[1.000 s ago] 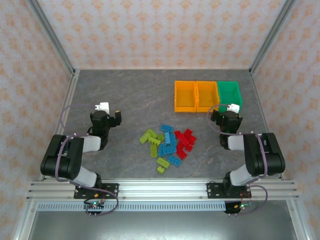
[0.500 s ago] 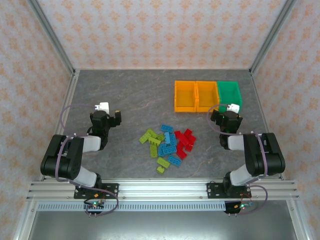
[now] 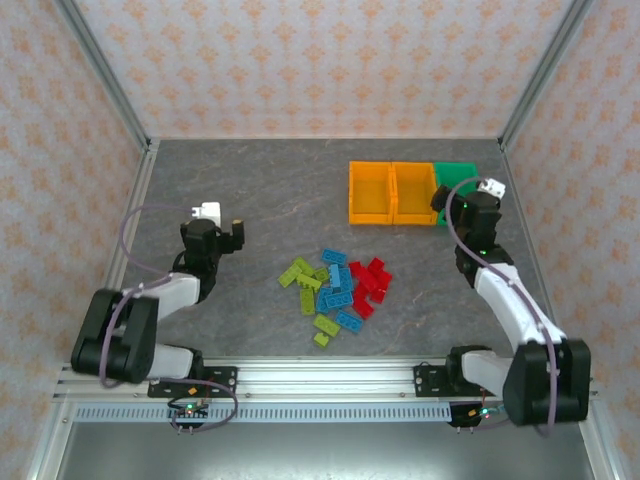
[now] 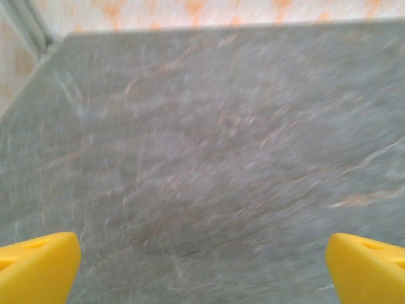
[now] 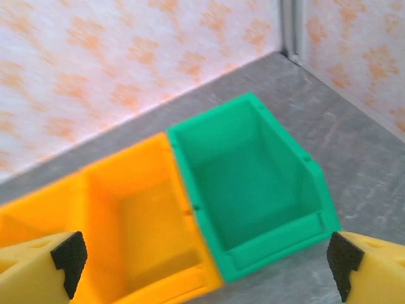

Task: Sort the legos into containers by color

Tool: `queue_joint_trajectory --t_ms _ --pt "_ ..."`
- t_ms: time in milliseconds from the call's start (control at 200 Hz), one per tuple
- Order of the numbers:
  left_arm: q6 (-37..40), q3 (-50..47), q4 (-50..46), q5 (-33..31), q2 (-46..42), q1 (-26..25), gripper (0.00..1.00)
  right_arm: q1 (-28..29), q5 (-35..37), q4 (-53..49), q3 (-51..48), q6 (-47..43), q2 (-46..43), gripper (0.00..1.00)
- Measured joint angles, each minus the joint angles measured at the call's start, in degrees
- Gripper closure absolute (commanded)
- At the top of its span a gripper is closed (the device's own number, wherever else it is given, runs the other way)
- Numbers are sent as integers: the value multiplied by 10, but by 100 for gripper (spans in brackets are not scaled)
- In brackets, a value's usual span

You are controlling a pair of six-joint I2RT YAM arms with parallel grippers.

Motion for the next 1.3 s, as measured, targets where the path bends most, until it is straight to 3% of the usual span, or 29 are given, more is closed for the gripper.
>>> queue_joint_trajectory --t_ms 110,225,405,575,686,1086,1301 --pt "0 69 -111 25 -89 -45 0 41 -56 -126 35 29 -16 0" --pt "30 162 -236 104 -134 -89 0 135 -93 -255 55 34 7 0" --pt "163 277 -441 250 -125 -168 0 280 -116 -381 98 26 86 1" --pt "277 270 -551 329 -99 -190 0 367 -103 -412 133 11 179 6" --pt "315 232 -566 357 -98 -189 0 383 -77 -417 136 5 220 24" --pt "356 205 -567 395 -119 -189 0 399 -45 -402 137 5 285 44" --pt "360 200 -565 399 -120 -189 0 402 -24 -402 137 6 293 74"
